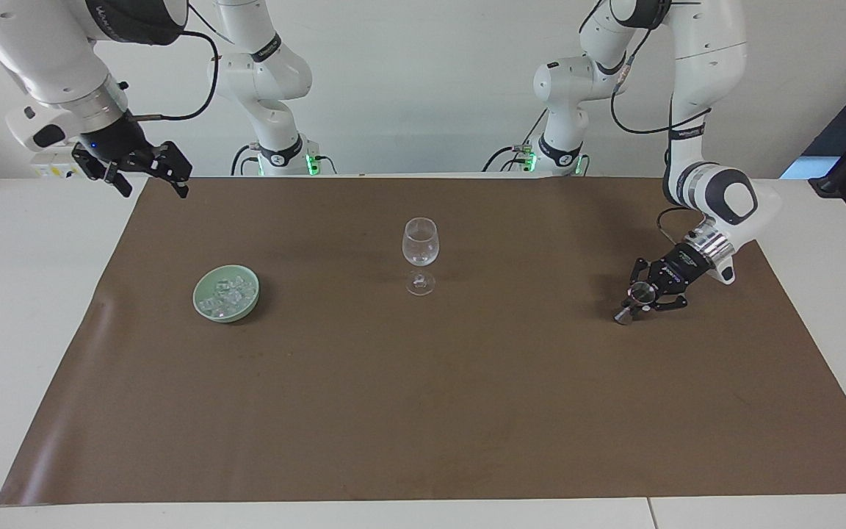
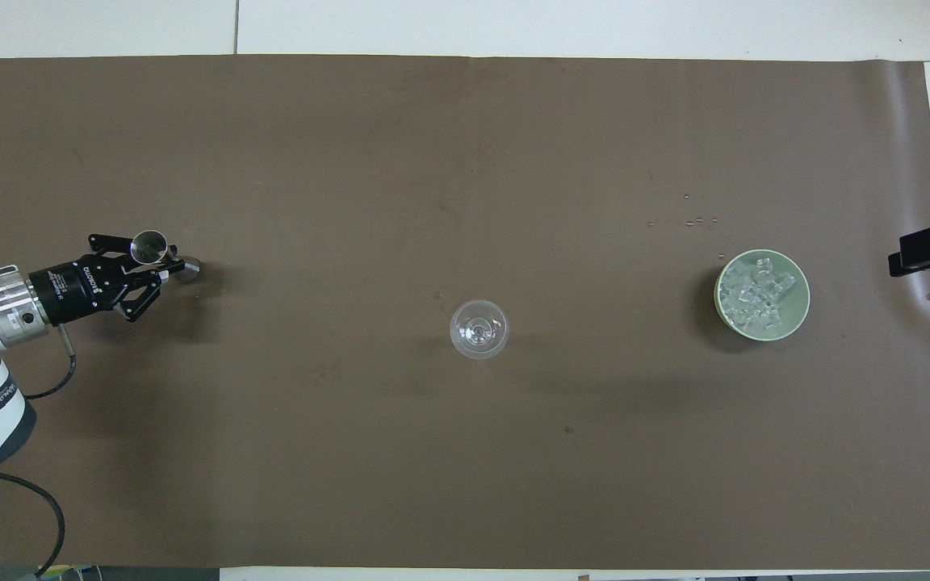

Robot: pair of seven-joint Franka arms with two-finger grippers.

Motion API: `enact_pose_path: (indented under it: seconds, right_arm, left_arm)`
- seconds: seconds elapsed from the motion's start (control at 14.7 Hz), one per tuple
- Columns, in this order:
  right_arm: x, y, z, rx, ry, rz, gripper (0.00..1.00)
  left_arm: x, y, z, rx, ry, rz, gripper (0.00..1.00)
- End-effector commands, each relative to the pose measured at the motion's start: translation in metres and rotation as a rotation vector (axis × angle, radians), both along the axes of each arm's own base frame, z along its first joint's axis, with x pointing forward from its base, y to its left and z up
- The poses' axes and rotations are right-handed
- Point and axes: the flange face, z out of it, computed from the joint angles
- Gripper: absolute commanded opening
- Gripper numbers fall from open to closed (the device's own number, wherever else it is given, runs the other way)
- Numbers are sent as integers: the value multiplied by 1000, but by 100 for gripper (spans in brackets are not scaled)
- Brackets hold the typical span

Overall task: Pour wine and add ice with both arms
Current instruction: 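Grasp the silver jigger with the left gripper and lift it, then carry the jigger with the left gripper over the clear cup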

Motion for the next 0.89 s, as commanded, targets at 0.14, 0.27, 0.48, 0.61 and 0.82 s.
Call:
enact_pose_path:
  seconds: [0.14, 0.27, 0.48, 0.61, 0.82]
  right_arm:
    - [-4, -1, 2, 2, 5, 17, 100]
    - [-4, -1, 1, 2, 7, 17, 100]
    - [-4, -1, 1, 2, 7, 17, 100]
    - [-4, -1, 1, 3, 7, 17, 100]
    - [-4, -1, 1, 2, 7, 17, 100]
  left_arm:
    - [-5, -20, 59, -41, -35, 20, 0]
    - [-5, -33, 75, -50, -46, 4, 0]
    - [-17, -55, 105, -75, -71, -39, 0]
    - [-27, -76, 124, -85, -86, -76, 0]
    - [-36, -124, 153, -80, -79, -166, 0]
